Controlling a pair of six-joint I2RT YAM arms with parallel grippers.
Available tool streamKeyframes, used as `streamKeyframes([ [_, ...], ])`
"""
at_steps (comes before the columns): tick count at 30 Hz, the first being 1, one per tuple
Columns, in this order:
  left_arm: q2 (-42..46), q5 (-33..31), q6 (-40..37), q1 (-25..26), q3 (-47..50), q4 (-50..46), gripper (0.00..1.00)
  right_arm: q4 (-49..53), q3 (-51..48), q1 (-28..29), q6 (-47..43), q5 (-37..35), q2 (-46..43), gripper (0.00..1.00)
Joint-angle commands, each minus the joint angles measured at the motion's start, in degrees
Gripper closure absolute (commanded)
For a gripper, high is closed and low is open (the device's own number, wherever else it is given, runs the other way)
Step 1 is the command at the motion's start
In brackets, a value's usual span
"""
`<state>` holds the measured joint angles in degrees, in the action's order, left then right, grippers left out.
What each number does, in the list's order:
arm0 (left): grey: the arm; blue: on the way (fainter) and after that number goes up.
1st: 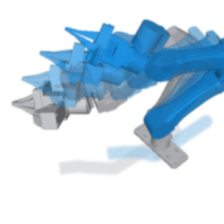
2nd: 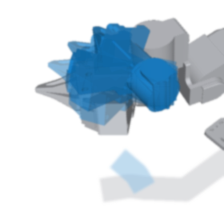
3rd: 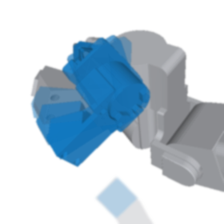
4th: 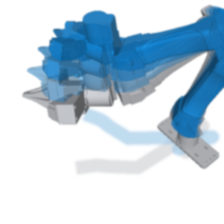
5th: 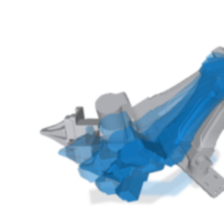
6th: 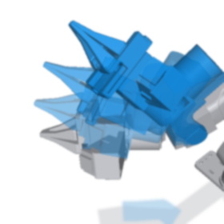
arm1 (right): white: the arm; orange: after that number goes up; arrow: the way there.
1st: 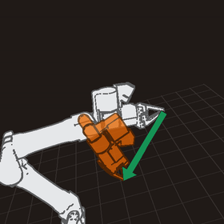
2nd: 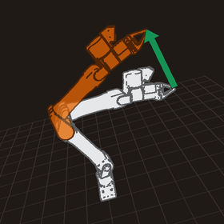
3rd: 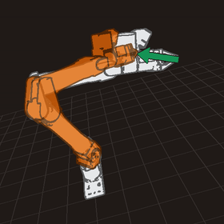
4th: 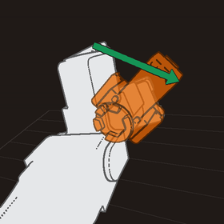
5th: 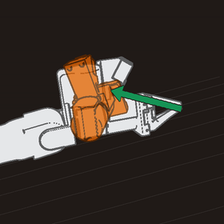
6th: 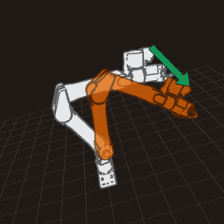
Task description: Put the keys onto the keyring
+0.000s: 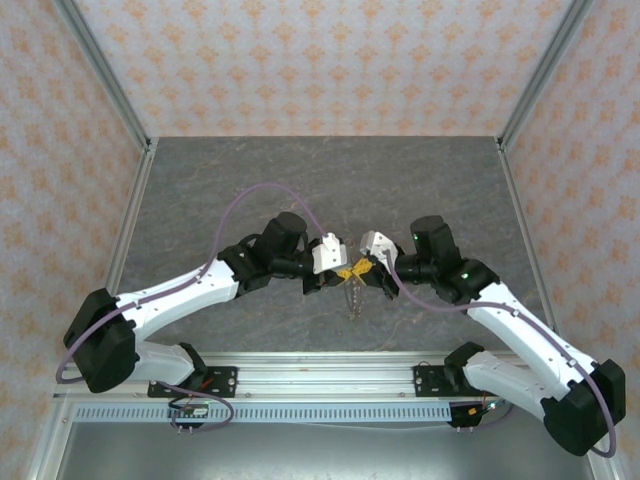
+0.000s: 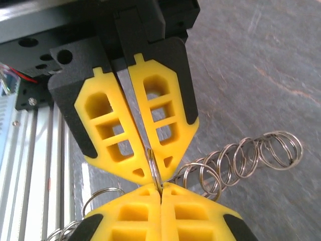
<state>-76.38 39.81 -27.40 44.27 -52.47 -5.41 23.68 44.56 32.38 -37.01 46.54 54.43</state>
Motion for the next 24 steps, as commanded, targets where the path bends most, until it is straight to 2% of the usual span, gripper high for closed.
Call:
streamKeyframes([
  [1, -0.7, -2.4, -0.4, 0.1, -1.5, -0.3, 0.89, 8.7, 5.8, 2.6, -2.4, -6.0, 0.9, 1.0],
  [10, 0.4, -2.0, 1.6, 0.2, -0.3, 3.5, 0.86, 15.3, 11.2, 5.9, -2.1, -13.8, 3.4, 1.0],
  [21, 0.8, -0.9, 3.3, 0.3, 0.7, 5.9, 0.85, 13.7, 12.2, 7.3, -1.3, -11.4, 4.6, 1.0],
  [24, 0.5, -0.3, 3.1, 0.3, 0.5, 5.6, 1.0, 13.2, 12.1, 7.4, -1.3, -10.7, 4.2, 0.98],
])
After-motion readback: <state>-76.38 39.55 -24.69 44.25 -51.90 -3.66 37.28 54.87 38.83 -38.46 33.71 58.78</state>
